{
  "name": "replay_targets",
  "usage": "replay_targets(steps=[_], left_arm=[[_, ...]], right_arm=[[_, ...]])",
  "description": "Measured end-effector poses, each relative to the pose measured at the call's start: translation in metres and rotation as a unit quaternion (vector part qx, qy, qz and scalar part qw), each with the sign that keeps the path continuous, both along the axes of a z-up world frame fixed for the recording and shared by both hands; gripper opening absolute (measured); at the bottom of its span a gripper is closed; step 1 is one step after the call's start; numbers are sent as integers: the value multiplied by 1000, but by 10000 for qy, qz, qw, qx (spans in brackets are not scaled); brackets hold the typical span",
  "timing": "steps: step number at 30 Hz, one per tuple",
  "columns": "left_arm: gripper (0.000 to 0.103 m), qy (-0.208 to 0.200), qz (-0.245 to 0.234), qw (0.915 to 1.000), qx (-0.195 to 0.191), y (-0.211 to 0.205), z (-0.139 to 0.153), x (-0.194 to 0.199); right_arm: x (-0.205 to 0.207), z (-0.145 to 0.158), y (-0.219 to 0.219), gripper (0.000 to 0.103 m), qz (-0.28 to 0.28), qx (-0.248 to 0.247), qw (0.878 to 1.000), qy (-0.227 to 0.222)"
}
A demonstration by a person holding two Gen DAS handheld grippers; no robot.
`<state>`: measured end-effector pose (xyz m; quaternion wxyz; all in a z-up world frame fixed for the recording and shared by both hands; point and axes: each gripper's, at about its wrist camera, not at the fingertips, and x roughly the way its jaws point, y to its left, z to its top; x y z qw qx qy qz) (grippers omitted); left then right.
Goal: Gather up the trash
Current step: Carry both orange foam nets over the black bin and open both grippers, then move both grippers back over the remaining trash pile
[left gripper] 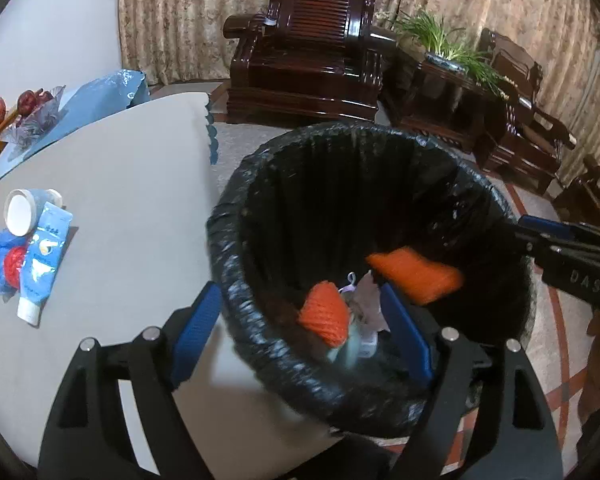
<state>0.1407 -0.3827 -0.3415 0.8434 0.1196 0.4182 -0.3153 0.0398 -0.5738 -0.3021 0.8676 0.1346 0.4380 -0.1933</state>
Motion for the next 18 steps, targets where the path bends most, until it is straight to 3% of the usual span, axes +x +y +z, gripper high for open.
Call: replay_targets(steps=[8,18], left_arm=[[79,-314,417,9986,-1,73,21,15],[79,-511,1440,9882,-61,204,39,61]], right_arm=[[6,16,28,44,102,16,9997,-222],[58,28,132,44,840,213,9950,-490]])
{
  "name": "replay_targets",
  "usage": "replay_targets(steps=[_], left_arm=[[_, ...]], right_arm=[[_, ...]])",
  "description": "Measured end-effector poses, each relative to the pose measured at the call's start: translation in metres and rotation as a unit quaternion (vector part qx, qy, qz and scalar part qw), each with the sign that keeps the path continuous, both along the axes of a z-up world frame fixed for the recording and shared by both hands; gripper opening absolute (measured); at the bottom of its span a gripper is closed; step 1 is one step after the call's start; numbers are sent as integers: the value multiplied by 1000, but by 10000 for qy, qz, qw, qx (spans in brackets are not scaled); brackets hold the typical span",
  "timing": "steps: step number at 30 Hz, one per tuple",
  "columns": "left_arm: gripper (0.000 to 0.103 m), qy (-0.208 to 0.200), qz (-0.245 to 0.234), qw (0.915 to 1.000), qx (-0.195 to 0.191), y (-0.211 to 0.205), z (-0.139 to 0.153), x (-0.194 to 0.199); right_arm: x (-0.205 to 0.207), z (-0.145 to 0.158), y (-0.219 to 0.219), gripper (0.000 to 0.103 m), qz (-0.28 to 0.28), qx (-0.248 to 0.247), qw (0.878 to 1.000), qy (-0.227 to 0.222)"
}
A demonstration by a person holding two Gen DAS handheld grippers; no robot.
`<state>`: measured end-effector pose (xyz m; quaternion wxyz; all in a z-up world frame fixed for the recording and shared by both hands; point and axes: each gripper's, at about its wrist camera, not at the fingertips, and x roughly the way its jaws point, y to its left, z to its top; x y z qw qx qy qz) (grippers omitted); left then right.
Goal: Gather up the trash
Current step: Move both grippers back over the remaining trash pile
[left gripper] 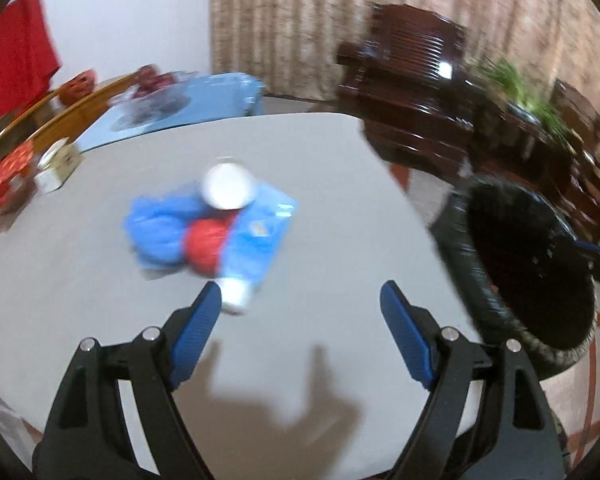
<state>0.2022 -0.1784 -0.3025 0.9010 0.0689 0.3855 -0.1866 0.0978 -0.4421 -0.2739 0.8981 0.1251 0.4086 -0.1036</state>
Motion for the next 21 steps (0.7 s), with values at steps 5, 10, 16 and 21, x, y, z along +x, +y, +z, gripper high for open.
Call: replay_targets(steps=[5,10,16,21], left_arm=[[79,-17,260,9996,-73,41,-2,15],[79,22,245,9997,-97,49,-13,22],[79,172,212,9995,-140,46,-33,38],[77,318,167,9993,-99,44,-49,54]], right_arm=[[31,2,52,44,307,-18,9995,-110],[60,-7,85,44,447,-15,9990,-87],[90,-26,108,44,561,10,9984,39],[105,-36,110,44,576,34,9983,101]])
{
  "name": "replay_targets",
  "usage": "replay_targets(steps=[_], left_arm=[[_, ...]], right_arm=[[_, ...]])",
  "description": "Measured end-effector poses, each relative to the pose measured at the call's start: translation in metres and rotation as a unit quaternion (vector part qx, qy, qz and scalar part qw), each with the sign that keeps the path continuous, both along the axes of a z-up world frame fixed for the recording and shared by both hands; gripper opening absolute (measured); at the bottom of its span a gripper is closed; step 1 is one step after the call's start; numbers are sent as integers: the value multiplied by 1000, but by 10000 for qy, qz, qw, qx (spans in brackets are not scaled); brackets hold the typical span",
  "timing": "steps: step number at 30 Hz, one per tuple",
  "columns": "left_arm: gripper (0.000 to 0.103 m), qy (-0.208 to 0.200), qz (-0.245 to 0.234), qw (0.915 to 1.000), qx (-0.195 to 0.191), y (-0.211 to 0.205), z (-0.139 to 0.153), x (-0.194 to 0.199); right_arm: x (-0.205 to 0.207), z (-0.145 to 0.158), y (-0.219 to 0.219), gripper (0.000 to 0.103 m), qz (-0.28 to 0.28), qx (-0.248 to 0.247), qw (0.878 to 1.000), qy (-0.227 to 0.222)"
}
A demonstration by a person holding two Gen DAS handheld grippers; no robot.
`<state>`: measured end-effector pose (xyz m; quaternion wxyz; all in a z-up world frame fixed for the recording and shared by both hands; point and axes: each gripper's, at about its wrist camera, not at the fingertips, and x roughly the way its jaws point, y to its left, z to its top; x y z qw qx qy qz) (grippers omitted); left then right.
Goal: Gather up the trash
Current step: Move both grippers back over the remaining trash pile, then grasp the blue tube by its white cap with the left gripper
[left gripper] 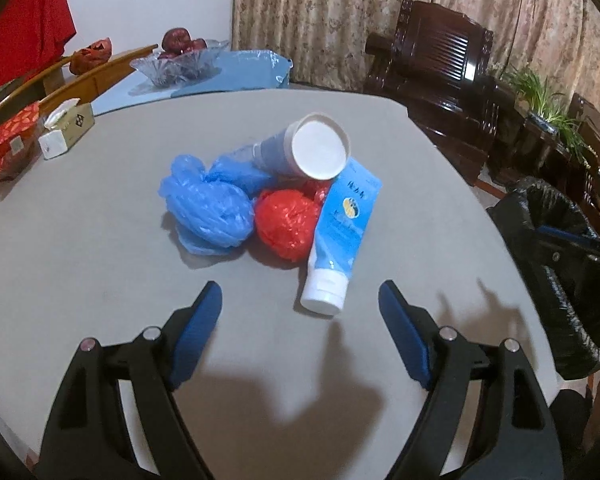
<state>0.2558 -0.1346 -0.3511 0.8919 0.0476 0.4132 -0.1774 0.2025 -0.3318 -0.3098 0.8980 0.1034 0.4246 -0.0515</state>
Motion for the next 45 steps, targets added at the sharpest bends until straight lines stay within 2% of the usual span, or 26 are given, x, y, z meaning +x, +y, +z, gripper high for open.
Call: replay_targets(steps=[8,10,12,14,23,28,33,40,45], left_arm=[[72,166,-219,9996,-49,-14,-17,19],[62,281,-271,9992,-27,-17,-24,24],[40,403,-341,9986,-42,-20,-30,28],[33,371,-401,9985,-61,-21,-32,30],[28,121,-468,9981,-394,-8,-9,15],[28,-182,-607,9969,-457,8,17,-6],[28,-447,-328,9976,-408,37,34,-12],[28,-418,210,9987,-211,81,24,4],[28,-620,340,9969,-332,103,36,3]], right_arm=[[18,-12,-2,44,30,-4,9999,124],[22,-15,-2,44,24,0,9999,146],[25,-16,-3,44,24,3,9999,168],[28,-18,-2,44,36,-1,9998,183],[39,-16,11,44,184,-36,9997,165],[42,-7,23,44,269,-42,9996,80],[44,0,36,44,348,-40,9994,7],[59,10,67,44,568,-20,9983,-117],[74,13,89,44,725,-2,9973,-151]])
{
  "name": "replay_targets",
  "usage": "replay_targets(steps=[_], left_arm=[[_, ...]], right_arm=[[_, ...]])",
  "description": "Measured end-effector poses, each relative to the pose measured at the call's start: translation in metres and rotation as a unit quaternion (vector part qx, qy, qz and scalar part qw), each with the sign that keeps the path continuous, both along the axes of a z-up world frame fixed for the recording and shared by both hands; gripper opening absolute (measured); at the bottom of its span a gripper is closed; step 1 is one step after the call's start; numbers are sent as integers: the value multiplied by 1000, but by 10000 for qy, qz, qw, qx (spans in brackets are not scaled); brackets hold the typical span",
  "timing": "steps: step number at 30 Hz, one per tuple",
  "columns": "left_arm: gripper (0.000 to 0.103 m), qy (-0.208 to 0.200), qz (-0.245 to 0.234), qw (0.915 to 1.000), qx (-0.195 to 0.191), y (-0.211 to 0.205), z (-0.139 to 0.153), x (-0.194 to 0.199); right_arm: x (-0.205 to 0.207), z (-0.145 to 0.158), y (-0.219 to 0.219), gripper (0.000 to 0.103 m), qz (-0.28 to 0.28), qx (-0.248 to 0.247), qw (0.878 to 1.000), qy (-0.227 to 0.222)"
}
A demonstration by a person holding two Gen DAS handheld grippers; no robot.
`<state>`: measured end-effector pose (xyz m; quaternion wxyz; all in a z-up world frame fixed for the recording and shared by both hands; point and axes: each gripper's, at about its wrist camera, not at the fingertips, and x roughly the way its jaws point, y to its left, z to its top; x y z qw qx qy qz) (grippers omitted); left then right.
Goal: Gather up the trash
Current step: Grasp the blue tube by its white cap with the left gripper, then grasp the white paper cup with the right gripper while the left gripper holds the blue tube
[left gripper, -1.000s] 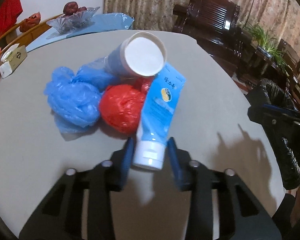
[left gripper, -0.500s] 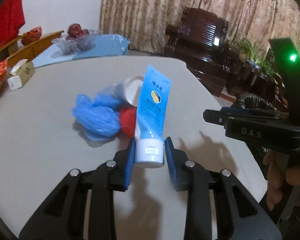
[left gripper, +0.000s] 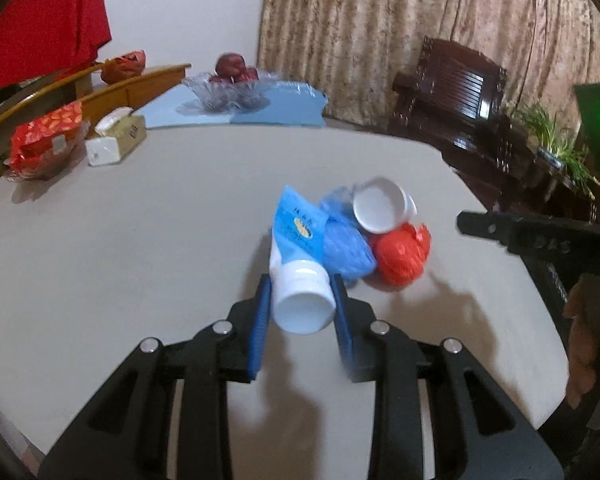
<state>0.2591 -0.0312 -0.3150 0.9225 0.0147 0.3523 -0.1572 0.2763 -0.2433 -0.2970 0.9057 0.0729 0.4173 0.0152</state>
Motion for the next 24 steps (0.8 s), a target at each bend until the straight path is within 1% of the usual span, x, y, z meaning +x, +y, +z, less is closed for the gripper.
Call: replay_targets(steps=[2,4,6,14,19,22,24], left_arm=[[28,-31,-13,10000,70,2,0,1],[28,95,-4,9999,119,3,-11,4],[28,248,32,9997,54,6,-21,8],[28,218,51,9997,32,13,-25,21],[28,363,-6,9993,83,14,-40,31],[28,452,6,9990,50,19,-46,36],[28,473,2,9989,27,21,-47,39]], right_arm=[[3,0,6,44,46,-22,10000,2],[9,-2,13,44,90,-47,9999,23],[13,-4,19,44,108,-47,9999,42],[35,-12,39,44,153,-59,9999,37],[49,-20,50,44,103,-120,9999,70],[55,-25,52,44,63,-181,9998,92],[57,-26,53,49,20,-251,9997,68]])
